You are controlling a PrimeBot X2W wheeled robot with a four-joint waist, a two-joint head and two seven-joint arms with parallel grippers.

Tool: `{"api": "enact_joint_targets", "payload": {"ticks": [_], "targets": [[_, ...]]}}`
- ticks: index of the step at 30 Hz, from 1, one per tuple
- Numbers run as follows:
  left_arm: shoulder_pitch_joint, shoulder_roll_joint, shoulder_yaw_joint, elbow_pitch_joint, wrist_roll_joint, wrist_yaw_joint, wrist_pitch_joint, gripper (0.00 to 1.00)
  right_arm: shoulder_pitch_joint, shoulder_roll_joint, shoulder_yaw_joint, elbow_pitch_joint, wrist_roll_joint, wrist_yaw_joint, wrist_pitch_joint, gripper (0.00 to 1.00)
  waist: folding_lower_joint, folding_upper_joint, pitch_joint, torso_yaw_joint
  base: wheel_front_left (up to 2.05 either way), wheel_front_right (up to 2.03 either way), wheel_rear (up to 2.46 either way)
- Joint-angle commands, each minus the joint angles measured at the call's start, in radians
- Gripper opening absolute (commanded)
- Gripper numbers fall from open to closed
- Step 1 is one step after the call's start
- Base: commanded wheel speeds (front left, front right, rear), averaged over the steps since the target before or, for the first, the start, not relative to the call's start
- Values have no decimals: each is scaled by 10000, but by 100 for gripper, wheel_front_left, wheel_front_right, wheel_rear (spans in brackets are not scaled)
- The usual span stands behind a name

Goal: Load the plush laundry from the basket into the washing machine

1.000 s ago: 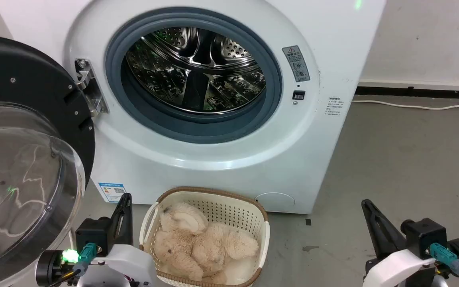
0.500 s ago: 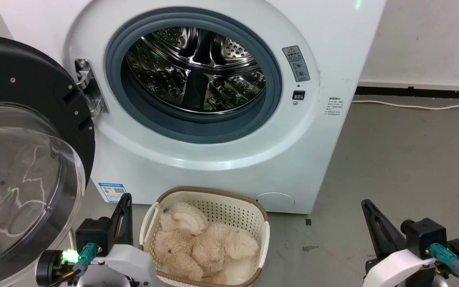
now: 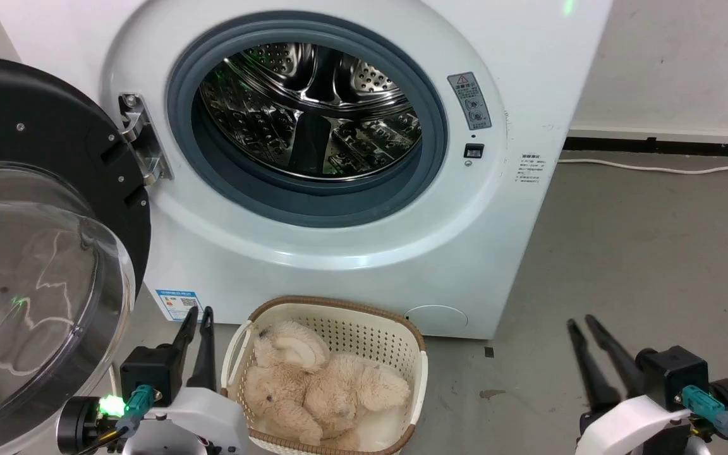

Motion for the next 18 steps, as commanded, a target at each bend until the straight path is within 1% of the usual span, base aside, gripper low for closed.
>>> {"api": "enact_joint_targets", "payload": {"ticks": [1, 18], "targets": [[0, 0, -6, 1, -1, 3, -3, 100, 1, 0, -3, 1, 6, 0, -3, 100, 0, -1, 0, 0, 0, 0, 0], [-61, 4, -558, 113, -36, 225, -357, 100, 53, -2, -289, -97, 346, 1, -357, 100, 0, -1, 223, -122, 0, 0, 0]]}}
